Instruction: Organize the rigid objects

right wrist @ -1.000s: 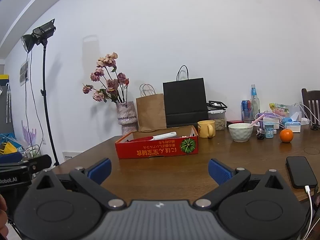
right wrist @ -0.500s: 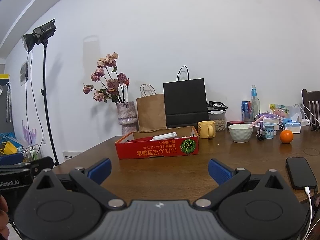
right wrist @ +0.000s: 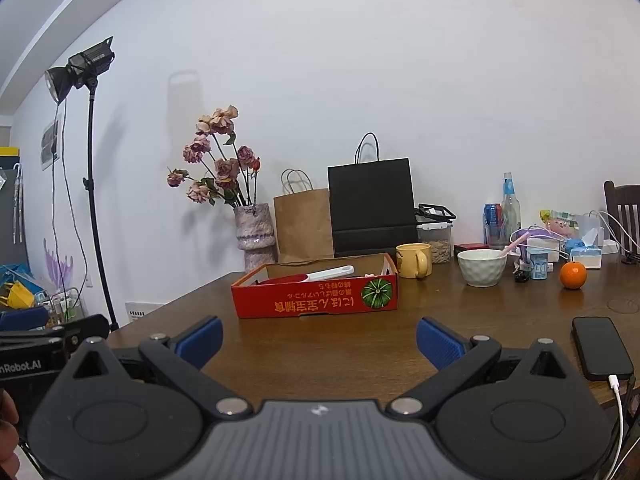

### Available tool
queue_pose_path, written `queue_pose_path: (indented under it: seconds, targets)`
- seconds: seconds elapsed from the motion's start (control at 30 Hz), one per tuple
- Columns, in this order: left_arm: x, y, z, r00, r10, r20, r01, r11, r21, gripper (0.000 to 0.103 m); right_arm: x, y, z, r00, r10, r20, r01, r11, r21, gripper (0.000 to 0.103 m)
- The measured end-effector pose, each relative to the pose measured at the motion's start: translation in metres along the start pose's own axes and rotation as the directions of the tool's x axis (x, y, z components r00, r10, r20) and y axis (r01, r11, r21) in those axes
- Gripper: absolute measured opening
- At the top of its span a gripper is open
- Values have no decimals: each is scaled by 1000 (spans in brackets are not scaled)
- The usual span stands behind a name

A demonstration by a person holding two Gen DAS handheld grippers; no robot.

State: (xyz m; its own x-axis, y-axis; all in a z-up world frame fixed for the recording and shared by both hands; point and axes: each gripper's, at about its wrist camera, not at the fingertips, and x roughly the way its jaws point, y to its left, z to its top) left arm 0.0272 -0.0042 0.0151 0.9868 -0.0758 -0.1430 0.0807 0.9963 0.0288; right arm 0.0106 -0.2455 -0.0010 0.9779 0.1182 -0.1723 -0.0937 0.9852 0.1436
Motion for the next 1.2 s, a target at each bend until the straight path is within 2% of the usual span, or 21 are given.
queue_pose_path:
  seconds: [1.2]
  targets:
    - [1,3,-1,1000,-16,-11,16,1000,-2,103,4,-1,-1,1000,8,-24,-8,1000,7,103]
